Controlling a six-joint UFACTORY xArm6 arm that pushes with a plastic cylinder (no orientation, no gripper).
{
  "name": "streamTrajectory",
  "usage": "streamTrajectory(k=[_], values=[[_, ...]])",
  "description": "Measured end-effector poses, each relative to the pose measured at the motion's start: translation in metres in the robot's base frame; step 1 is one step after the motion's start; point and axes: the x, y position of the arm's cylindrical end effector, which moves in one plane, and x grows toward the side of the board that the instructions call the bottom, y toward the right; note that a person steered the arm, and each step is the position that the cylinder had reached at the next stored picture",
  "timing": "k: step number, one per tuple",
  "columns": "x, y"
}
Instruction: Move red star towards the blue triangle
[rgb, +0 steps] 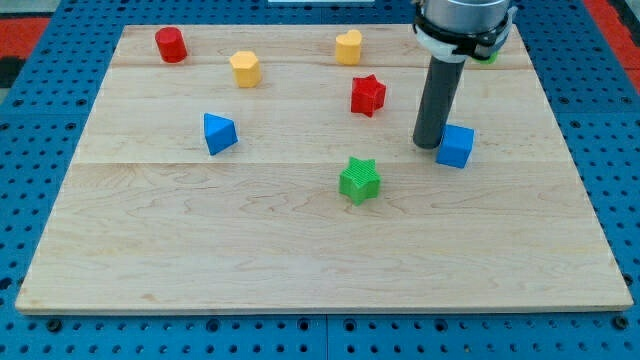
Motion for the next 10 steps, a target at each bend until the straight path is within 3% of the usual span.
streamTrajectory(k=[3,7,10], values=[[0.009,0.048],[0.009,0.017],[-0.046,-0.009]])
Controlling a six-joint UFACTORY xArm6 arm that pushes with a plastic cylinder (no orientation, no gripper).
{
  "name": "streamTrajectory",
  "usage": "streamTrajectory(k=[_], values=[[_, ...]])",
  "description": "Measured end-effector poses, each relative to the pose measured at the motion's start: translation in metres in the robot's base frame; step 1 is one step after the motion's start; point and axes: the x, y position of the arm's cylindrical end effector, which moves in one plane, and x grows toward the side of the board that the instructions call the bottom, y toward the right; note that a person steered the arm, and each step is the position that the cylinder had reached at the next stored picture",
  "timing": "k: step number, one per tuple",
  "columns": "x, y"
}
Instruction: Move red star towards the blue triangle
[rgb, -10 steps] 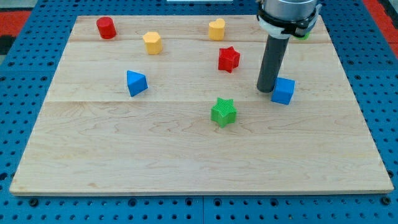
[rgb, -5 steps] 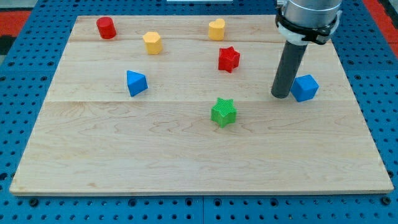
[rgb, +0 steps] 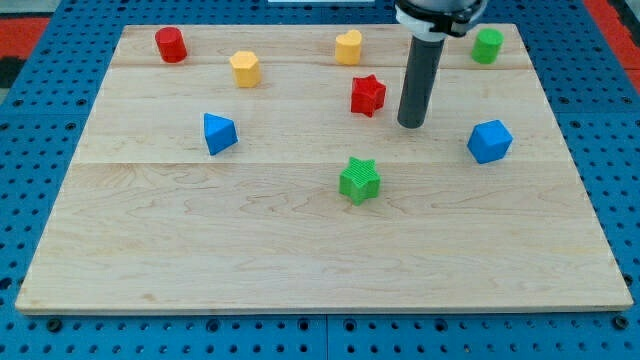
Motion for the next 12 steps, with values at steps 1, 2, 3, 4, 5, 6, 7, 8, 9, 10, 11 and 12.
streamTrajectory(k=[1,2,3,4,5,6,7,8,9,10,11,12], values=[[-0.017,0.000],[-0.026,-0.009],[-0.029,-0.015],[-0.033,-0.021],[-0.037,-0.081],[-0.041,-0.119],[-0.044,-0.100],[-0.066,-0.088],[-0.077,-0.110],[-0.077,-0.155],[-0.066,-0.185],[-0.052,-0.185]])
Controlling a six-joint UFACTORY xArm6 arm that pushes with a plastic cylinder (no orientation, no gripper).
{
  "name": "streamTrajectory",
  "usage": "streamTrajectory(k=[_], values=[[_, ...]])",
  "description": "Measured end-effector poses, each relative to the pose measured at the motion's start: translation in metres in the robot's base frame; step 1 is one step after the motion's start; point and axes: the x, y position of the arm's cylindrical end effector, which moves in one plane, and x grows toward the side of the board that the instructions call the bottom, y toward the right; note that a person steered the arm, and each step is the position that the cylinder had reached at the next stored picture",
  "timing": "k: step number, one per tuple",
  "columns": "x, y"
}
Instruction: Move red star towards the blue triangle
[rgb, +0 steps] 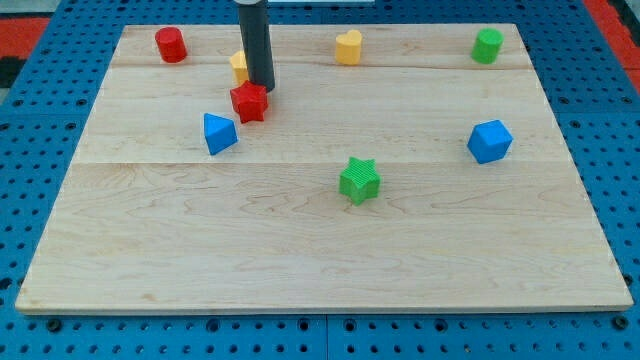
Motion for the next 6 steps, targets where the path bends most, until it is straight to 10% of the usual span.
streamTrajectory(k=[2,6], values=[[0.011,0.042],[0.026,-0.097]])
